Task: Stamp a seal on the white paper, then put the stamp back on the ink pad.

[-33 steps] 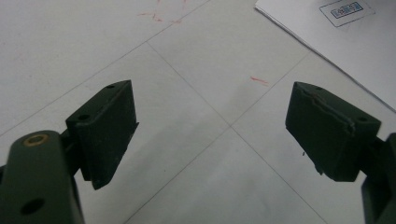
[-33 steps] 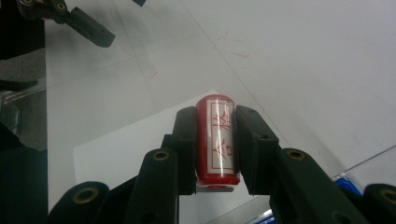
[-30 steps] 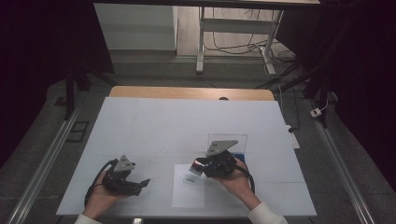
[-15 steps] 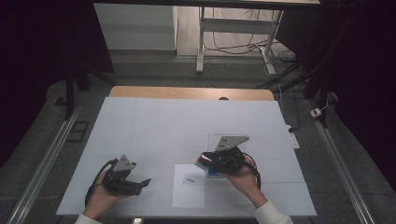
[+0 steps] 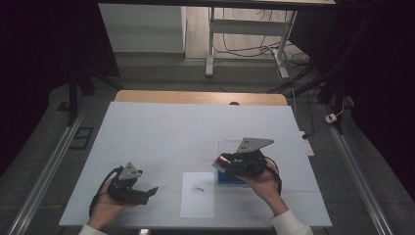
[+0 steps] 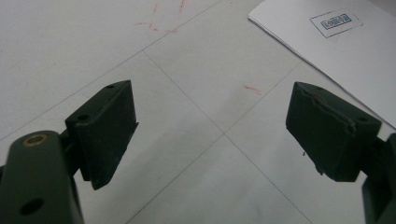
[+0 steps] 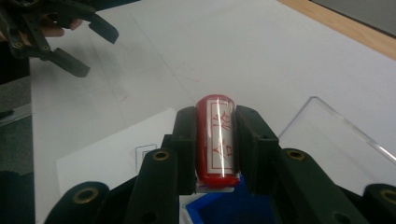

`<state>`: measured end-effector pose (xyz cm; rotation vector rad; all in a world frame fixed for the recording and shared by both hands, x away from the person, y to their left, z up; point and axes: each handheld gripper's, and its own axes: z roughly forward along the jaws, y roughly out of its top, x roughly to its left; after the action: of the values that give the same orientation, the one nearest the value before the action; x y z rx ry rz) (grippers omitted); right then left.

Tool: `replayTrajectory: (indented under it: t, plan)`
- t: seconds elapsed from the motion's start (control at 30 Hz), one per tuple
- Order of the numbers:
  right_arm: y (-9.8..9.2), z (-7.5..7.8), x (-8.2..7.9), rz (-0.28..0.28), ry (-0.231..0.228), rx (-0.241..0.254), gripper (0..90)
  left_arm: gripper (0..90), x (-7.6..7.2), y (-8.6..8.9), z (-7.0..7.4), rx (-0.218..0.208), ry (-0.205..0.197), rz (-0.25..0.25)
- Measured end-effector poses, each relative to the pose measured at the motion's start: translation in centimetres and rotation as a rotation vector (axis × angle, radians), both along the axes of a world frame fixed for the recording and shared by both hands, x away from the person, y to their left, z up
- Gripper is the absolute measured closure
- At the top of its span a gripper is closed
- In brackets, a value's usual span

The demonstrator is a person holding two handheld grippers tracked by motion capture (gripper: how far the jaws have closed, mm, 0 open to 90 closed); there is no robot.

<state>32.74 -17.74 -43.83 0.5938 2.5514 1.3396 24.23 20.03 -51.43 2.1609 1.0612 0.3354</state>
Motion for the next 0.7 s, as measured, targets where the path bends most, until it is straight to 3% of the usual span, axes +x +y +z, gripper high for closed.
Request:
replayTrajectory:
  t: [0.23,0.7]
  plan:
    - [-1.0,0.2,0.3,-0.045,-0.026,-0.045,70.0,16.5,0.0,-0.1,0.1,-0.001,-0.001,0.001]
    - [-3.0,-0.4,1.4,-0.121,-0.001,-0.123,70.0,16.4,0.1,-0.2,0.0,-0.005,0.003,-0.005]
